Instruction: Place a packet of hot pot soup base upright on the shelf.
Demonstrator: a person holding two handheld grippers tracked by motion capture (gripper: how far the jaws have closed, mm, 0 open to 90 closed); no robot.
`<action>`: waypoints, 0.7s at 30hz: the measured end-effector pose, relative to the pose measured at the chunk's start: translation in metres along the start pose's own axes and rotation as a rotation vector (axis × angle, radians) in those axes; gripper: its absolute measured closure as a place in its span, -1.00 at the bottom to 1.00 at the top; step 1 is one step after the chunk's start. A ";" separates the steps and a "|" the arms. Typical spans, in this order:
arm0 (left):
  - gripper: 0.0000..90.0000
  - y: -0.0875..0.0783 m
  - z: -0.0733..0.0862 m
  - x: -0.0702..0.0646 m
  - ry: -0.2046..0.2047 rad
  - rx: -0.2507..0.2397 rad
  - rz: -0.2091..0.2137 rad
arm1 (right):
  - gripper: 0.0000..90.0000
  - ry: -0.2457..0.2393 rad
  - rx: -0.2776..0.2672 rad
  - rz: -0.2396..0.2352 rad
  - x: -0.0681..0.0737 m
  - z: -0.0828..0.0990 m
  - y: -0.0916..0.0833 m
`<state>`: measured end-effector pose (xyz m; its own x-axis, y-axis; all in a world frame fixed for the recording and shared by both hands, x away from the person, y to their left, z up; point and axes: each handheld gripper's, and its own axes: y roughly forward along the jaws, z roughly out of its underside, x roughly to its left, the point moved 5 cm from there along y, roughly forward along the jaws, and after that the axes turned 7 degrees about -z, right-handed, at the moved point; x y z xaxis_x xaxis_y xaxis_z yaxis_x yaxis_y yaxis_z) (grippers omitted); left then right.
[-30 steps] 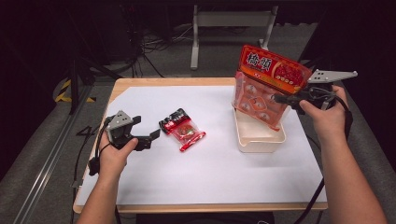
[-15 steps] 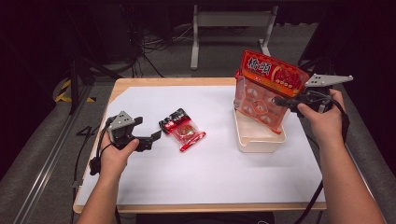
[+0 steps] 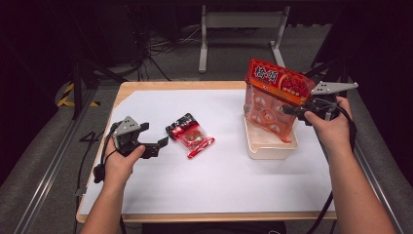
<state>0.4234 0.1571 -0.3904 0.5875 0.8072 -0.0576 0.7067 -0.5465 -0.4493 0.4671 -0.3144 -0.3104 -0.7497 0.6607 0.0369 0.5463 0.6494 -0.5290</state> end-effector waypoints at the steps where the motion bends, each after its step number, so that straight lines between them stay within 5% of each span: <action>1: -0.81 0.000 0.000 0.000 -0.001 0.004 0.000 | 0.57 0.002 0.000 -0.001 0.000 0.000 0.000; 21: -0.84 0.005 0.003 0.000 -0.005 0.023 0.013 | 0.57 0.017 0.053 -0.003 0.001 0.016 0.016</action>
<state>0.4260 0.1548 -0.3956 0.5950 0.8009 -0.0678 0.6894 -0.5519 -0.4692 0.4695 -0.3096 -0.3330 -0.7447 0.6653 0.0525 0.5230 0.6307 -0.5734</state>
